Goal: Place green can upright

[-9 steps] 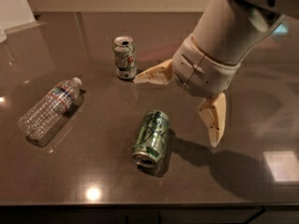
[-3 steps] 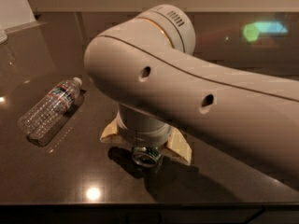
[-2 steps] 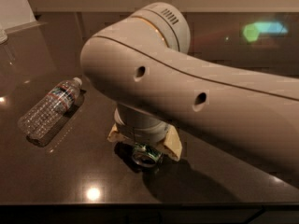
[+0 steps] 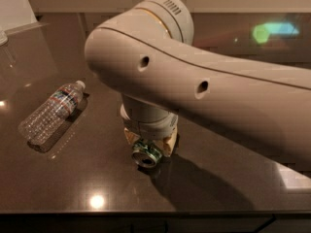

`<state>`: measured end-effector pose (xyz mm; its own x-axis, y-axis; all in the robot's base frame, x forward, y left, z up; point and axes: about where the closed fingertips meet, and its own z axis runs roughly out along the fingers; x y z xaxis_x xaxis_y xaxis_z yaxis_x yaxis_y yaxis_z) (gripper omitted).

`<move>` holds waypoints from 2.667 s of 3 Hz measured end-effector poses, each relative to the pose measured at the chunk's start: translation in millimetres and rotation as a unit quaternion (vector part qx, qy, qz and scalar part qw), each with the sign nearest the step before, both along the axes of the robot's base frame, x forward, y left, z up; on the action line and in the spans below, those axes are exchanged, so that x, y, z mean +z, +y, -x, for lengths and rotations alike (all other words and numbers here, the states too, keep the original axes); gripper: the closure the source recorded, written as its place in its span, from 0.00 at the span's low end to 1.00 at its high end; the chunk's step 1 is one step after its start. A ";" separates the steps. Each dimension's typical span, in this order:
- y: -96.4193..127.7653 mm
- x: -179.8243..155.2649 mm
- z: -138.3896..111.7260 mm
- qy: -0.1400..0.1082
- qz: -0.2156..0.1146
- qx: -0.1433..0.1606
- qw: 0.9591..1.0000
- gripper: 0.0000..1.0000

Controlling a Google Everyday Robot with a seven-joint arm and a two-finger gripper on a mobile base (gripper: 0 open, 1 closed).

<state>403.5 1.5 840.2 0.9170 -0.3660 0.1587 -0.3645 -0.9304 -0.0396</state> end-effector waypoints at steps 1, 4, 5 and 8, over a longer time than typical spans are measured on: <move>3.1 18.9 -8.9 0.033 -0.021 -0.038 0.999 0.86; 15.0 119.2 -36.8 0.187 -0.219 -0.249 0.925 1.00; 3.6 126.2 -42.7 0.235 -0.277 -0.323 0.874 1.00; -32.5 108.4 -42.8 0.397 -0.397 -0.416 0.715 1.00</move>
Offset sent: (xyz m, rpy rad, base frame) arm 0.0310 0.0236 0.1255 0.2458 0.3076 -0.3423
